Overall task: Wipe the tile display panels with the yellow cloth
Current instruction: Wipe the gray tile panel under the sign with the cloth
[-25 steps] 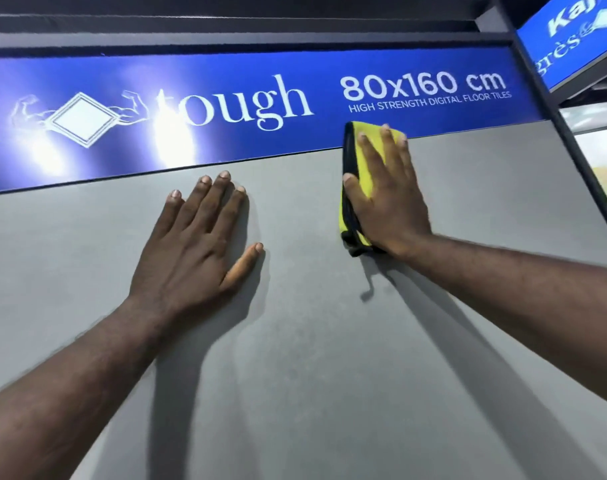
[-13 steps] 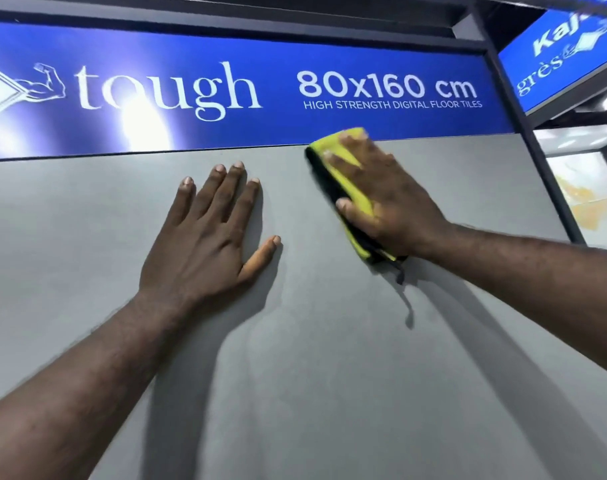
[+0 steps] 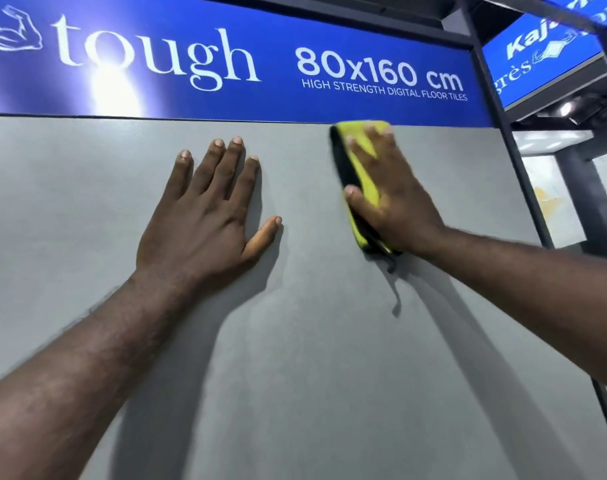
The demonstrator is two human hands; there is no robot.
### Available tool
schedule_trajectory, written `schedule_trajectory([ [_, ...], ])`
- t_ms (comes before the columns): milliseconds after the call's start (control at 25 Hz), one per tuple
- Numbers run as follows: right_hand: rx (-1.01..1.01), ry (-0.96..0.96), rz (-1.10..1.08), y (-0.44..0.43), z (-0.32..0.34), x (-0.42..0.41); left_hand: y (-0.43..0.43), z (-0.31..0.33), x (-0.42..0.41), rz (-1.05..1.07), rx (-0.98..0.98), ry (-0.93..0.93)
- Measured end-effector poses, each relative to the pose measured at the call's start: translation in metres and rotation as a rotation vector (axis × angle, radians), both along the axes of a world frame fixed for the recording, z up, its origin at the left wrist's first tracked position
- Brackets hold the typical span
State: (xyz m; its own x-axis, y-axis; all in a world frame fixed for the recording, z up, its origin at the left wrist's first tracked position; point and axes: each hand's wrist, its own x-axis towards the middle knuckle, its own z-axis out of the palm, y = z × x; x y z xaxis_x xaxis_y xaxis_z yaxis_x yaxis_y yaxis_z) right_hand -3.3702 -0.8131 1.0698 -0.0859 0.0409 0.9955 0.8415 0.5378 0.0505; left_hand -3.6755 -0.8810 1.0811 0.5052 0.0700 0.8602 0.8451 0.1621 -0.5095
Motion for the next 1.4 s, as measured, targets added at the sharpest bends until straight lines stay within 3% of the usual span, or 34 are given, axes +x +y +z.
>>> schedule_trajectory([
  [40,0.038,-0.159,-0.049,0.002,-0.009,0.008,-0.001,-0.001,-0.001,-0.003,-0.009,0.01],
  [80,0.03,-0.157,-0.069,0.005,-0.009,0.019,-0.001,-0.002,-0.001,0.001,-0.007,0.015],
  [200,-0.152,0.376,0.047,0.012,0.006,0.034,-0.003,-0.002,-0.001,0.017,-0.005,0.025],
  [240,-0.14,0.322,0.029,0.011,0.004,0.035,-0.003,-0.002,0.001,0.019,-0.016,0.024],
  [320,-0.047,-0.064,-0.013,0.017,-0.006,0.053,-0.002,-0.002,0.005,0.017,-0.033,-0.01],
  [360,-0.008,-0.138,-0.033,0.022,-0.005,0.067,0.0,-0.002,0.009,0.012,-0.031,-0.026],
  [400,-0.029,-0.061,-0.028,0.026,0.001,0.08,0.003,-0.001,0.016,0.0,-0.023,-0.031],
  [480,-0.132,0.284,0.057,0.029,0.01,0.089,0.008,0.001,0.03,-0.026,-0.016,-0.016],
  [520,-0.139,0.292,0.045,0.03,0.011,0.09,0.011,0.003,0.041,-0.036,-0.019,-0.003],
  [640,-0.041,-0.196,-0.03,0.037,0.004,0.12,0.026,0.007,0.081,-0.039,-0.046,0.024],
  [680,-0.045,-0.183,-0.066,0.042,0.01,0.136,0.031,0.009,0.093,-0.036,-0.058,0.024],
  [800,-0.231,0.218,-0.022,0.054,0.029,0.162,0.042,0.019,0.128,-0.038,-0.087,0.014],
  [920,-0.095,-0.136,-0.043,0.064,0.013,0.186,0.053,0.027,0.167,-0.031,-0.116,0.02],
  [960,-0.058,-0.157,-0.05,0.069,0.013,0.202,0.058,0.028,0.182,-0.028,-0.128,0.018],
  [1000,-0.069,-0.048,-0.048,0.075,0.018,0.215,0.062,0.027,0.195,-0.025,-0.14,0.004],
  [1080,-0.184,0.352,0.054,0.082,0.03,0.226,0.072,0.022,0.218,-0.035,-0.16,-0.047],
  [1120,-0.211,0.407,0.056,0.084,0.029,0.226,0.075,0.017,0.225,-0.042,-0.157,-0.068],
  [1240,0.034,-0.005,0.004,0.089,0.001,0.24,0.084,0.005,0.232,-0.036,-0.083,-0.035],
  [1280,0.106,-0.034,-0.013,0.096,0.004,0.256,0.085,0.003,0.232,-0.034,-0.069,-0.018],
  [1400,0.018,0.387,0.056,0.104,0.038,0.272,0.087,0.003,0.231,-0.036,-0.064,-0.011],
])
